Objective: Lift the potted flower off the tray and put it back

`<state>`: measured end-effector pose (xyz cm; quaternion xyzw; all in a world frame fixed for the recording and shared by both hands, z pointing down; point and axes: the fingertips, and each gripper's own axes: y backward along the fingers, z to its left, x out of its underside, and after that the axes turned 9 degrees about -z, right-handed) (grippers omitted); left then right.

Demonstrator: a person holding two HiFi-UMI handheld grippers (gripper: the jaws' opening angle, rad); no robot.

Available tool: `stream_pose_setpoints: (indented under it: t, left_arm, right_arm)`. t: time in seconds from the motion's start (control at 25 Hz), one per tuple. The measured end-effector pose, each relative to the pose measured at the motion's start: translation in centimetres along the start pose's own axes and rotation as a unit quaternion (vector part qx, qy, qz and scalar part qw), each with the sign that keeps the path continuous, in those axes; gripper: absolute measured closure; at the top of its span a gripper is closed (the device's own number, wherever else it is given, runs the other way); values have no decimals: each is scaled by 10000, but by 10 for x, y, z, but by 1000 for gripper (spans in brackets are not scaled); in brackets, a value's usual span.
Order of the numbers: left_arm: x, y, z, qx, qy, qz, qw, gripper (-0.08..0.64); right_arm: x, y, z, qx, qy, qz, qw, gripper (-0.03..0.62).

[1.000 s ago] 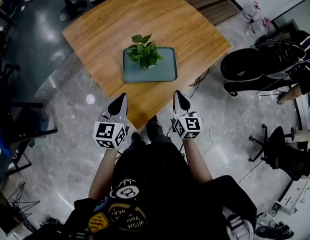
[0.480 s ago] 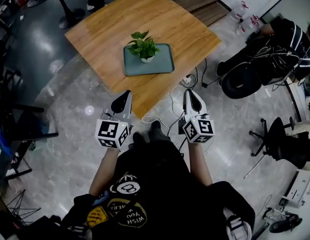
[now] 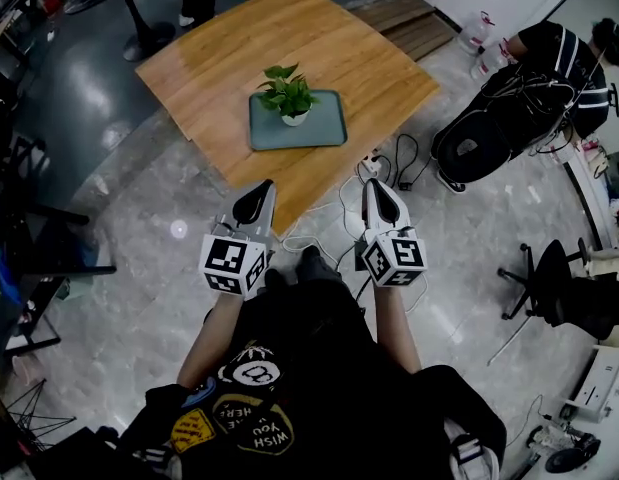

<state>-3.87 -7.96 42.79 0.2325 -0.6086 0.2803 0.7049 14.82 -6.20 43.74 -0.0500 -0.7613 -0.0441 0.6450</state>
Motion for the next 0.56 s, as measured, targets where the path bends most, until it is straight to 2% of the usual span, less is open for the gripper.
stream_pose_setpoints:
  t: [0.24, 0.56]
  left_arm:
    - [-4, 1, -3, 29, -20, -35, 10000, 564]
    - [4, 5, 1, 67, 59, -18, 10000, 563]
  right_arm:
    - [-8, 1, -1, 200, -76, -172, 9996, 591]
    - [0, 5, 12, 52, -45, -93, 9999, 592]
